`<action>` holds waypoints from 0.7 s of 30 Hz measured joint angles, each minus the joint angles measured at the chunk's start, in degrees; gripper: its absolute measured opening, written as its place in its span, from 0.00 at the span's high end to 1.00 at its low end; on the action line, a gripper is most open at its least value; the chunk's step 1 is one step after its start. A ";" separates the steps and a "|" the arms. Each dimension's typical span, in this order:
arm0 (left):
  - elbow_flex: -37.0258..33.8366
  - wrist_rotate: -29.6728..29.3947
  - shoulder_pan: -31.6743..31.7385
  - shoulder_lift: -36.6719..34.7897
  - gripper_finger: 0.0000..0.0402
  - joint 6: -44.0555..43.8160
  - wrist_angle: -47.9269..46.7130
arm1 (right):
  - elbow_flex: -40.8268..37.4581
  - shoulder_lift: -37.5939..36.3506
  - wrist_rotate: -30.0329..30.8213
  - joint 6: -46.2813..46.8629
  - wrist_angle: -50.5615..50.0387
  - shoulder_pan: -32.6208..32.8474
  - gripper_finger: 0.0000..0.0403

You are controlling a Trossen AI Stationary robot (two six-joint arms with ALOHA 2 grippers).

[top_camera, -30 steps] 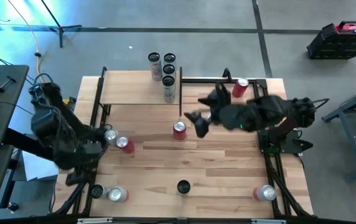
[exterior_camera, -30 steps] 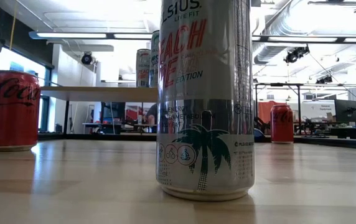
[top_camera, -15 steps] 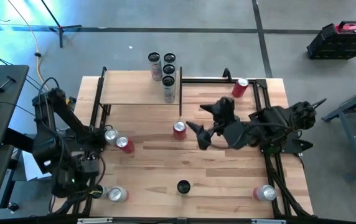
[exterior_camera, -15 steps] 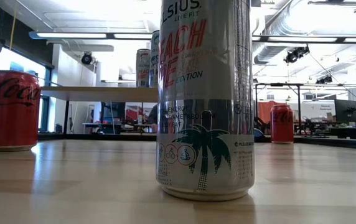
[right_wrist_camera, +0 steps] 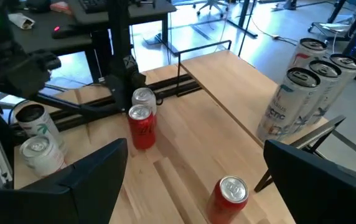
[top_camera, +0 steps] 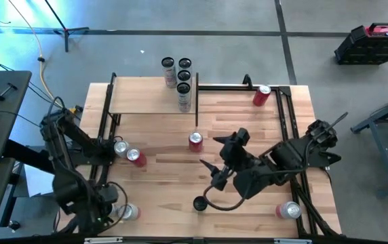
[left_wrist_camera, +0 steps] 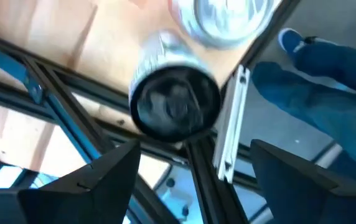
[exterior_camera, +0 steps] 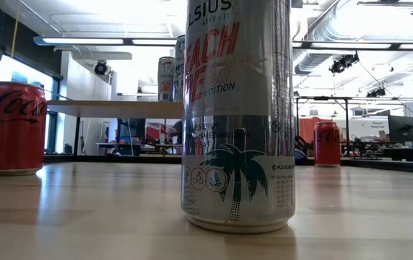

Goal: Place canned beverage on shelf
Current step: Put the left pink soda can on the shelf aligned with the other pink soda can

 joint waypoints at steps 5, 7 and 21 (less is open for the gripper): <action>0.00 -0.66 2.46 0.76 0.20 3.56 -1.76 | 0.00 -0.01 0.10 -0.03 -0.04 0.36 0.10; 0.00 -0.30 3.52 0.74 0.17 2.90 -2.25 | 0.00 -0.01 -0.05 -0.03 -0.04 0.36 0.10; -3.44 2.17 3.82 0.73 0.12 -3.59 -0.39 | 0.00 -0.03 -1.59 -0.07 0.18 -0.82 0.10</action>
